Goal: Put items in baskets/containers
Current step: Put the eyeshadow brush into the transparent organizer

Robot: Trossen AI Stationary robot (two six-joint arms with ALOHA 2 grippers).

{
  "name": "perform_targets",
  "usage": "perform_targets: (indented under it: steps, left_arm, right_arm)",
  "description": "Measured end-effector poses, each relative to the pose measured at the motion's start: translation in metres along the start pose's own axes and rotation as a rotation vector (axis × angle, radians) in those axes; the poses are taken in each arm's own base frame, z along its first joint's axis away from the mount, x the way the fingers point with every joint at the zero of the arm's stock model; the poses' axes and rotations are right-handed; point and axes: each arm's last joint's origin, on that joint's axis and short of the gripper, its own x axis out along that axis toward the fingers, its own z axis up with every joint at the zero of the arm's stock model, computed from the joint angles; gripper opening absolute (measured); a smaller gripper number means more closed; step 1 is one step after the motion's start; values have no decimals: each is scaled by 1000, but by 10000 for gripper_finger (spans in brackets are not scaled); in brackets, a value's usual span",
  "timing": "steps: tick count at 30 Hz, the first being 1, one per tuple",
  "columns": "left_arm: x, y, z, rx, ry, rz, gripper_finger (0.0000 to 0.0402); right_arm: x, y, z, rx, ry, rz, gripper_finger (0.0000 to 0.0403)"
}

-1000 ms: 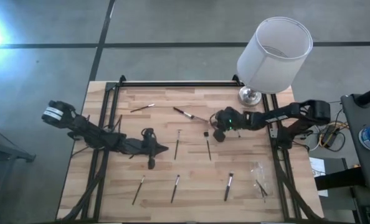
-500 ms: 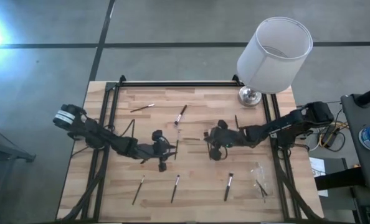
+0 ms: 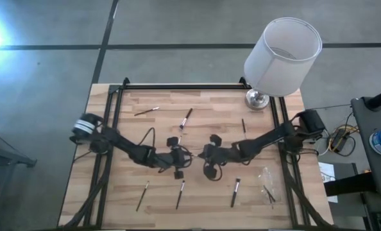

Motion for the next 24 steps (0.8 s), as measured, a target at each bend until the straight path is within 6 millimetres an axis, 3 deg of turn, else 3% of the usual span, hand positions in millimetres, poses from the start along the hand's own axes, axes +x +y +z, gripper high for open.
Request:
perform_targets:
  steps: [9,20,24]
  left_arm:
    - [8,-1,-9,63,46,11,108]
    - [3,-2,-20,109,160,-10,107]
    - [3,-2,-20,111,161,-12,80]
  right_arm:
    - [4,13,10,-31,-21,36,8]
    - [-1,14,11,-52,-11,35,8]
    - [-2,14,12,-51,-13,36,8]
